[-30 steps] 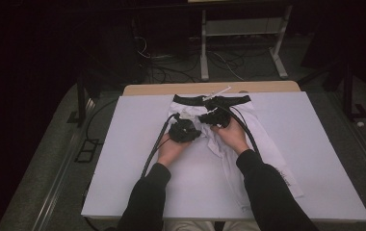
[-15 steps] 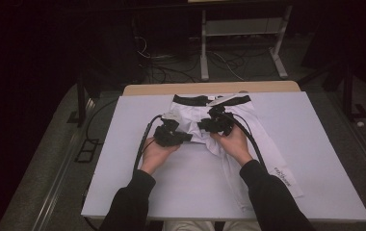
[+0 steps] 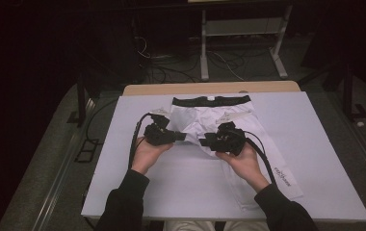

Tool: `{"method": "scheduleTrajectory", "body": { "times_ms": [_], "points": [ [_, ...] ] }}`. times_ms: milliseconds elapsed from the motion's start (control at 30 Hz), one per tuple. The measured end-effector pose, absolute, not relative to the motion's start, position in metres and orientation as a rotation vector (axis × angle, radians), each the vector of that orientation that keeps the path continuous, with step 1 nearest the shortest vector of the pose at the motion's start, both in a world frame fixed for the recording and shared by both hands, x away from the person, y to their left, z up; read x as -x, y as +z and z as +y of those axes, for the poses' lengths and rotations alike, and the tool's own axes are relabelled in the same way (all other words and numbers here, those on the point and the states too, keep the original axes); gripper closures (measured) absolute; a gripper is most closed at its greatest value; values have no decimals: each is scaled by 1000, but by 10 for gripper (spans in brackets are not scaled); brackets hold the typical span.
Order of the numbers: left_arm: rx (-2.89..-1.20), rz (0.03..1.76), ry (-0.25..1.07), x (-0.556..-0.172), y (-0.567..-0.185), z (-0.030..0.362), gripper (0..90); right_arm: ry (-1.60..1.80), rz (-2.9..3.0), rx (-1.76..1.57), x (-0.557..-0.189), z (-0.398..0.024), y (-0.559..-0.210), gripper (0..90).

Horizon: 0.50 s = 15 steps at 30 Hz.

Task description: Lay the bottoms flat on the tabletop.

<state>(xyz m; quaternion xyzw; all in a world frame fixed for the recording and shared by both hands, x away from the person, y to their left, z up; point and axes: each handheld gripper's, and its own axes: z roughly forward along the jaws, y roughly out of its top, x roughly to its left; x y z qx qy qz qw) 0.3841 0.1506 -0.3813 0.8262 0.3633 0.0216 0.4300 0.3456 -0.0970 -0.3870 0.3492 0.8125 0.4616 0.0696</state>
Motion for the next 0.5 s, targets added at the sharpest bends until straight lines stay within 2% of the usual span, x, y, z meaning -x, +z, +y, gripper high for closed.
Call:
{"method": "scheduleTrajectory", "body": {
  "times_ms": [133, 267, 367, 433, 467, 500],
  "points": [
    [-2042, 907, 67, -385, -379, 154, 883, 1352, 2482, -1019, -349, -78, -397, 628],
    [-2023, 910, 69, -387, -379, 156, 883, 1263, 2439, -1052, -362, -61, -410, 542],
    [-2011, 908, 74, -389, -379, 154, 883, 1171, 2414, -1055, -372, -50, -418, 532],
    [-2008, 904, 77, -390, -379, 153, 883, 1136, 2403, -1059, -375, -46, -419, 554],
    [-2007, 902, 79, -390, -379, 152, 883, 1113, 2395, -1071, -382, -42, -421, 710],
    [-2007, 902, 79, -390, -379, 152, 883, 1113, 2395, -1071, -382, -42, -421, 710]
  ]
}}
